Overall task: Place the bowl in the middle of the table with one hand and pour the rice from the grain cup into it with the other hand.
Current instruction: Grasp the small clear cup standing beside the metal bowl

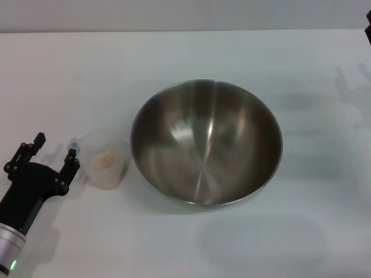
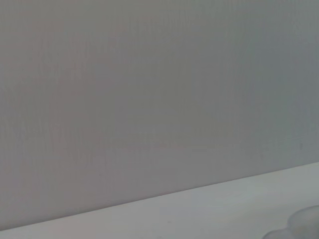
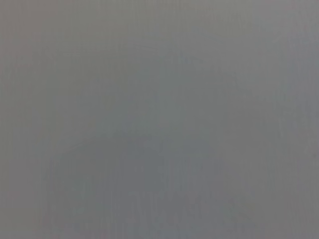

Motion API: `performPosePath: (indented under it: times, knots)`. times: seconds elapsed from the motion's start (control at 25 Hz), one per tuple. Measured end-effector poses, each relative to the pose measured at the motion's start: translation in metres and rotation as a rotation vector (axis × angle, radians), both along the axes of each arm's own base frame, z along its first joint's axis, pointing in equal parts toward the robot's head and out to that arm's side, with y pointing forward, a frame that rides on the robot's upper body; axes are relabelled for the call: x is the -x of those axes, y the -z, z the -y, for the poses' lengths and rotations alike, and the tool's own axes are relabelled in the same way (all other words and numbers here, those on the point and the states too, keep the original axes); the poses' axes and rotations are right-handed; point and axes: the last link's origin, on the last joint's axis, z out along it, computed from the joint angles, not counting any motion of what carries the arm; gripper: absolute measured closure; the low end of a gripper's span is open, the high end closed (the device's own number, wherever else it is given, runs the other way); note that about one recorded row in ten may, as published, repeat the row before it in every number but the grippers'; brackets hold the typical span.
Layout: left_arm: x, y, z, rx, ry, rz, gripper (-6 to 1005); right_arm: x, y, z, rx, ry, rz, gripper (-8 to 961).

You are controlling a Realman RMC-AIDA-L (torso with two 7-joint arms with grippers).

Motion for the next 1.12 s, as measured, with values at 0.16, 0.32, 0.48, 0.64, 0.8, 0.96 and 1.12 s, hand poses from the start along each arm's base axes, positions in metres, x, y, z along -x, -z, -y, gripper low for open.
performPosePath:
  times: [0.16,0.32,0.48,0.64,0.8,0.96,1.12]
  knots:
    - [-0.002,0.002,-0.002,0.01,0.011,-0.002,288,0.0,0.0,0.0,0.0,0.0,0.0,393]
    - [-0.005,0.004,-0.006,0.024,0.016,-0.006,454,0.0,0.0,0.0,0.0,-0.001,0.0,392]
    - [-0.006,0.006,-0.007,0.032,0.021,-0.008,560,0.0,0.0,0.0,-0.002,0.002,-0.001,392]
    - [-0.007,0.007,-0.008,0.038,0.028,-0.01,667,-0.001,-0.001,0.001,-0.006,0.007,-0.003,392]
    - [-0.008,0.007,-0.009,0.04,0.033,-0.008,882,-0.002,-0.001,0.001,-0.006,0.007,-0.003,391]
    - [-0.011,0.005,-0.009,0.022,0.045,0.002,971,-0.002,-0.001,0.001,-0.006,0.008,-0.004,391]
    - [-0.011,0.003,-0.01,0.008,0.049,0.006,975,-0.002,-0.001,0.002,-0.006,0.008,-0.004,392]
